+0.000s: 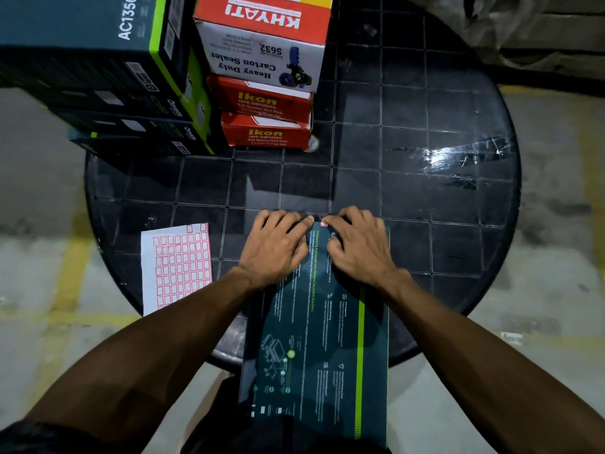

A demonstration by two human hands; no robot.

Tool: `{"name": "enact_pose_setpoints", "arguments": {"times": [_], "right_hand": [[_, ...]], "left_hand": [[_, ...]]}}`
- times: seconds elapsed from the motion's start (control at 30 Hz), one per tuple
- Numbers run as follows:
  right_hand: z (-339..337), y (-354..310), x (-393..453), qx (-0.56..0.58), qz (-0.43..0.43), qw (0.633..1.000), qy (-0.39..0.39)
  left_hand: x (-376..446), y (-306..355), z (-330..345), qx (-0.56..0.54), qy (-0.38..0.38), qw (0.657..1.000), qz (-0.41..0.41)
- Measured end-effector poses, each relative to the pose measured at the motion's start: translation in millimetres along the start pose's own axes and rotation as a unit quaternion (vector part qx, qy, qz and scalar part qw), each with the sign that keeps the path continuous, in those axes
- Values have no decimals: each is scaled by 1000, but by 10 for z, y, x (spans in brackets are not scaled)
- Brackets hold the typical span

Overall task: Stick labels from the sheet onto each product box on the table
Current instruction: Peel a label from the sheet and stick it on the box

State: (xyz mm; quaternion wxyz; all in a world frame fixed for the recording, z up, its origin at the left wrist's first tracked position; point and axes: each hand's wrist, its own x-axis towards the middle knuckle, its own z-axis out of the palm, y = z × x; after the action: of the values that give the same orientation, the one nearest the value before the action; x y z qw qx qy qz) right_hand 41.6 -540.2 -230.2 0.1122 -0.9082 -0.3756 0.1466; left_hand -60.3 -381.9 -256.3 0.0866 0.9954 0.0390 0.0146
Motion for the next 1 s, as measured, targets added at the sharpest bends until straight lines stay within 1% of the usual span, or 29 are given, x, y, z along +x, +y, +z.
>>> {"name": "enact_pose_setpoints", "arguments": {"times": [0.1,0.2,0.37,0.53,0.77,0.9,1.0], "right_hand": [[-74,24,64,18,4,999,-50],[-99,79,102,42,-3,996,-75],[-100,103,123,40,-6,995,-89],[-107,100,122,108,31,989,-100],[-174,69,162,88,16,988,-124],[-222,60,213,122,40,982,-142],[-186,78,178,129,51,981,-135]], "left_hand": [[2,2,-8,-2,2,1000,-1],[0,3,-1,-2,-3,1000,-5],[-2,5,1,-5,-14,1000,-10],[-3,8,-15,-2,-12,1000,-11],[-12,27,-40,-7,-7,1000,-12],[-9,33,-55,-7,-13,1000,-15],[-6,24,-41,-6,-1,1000,-13]]}}
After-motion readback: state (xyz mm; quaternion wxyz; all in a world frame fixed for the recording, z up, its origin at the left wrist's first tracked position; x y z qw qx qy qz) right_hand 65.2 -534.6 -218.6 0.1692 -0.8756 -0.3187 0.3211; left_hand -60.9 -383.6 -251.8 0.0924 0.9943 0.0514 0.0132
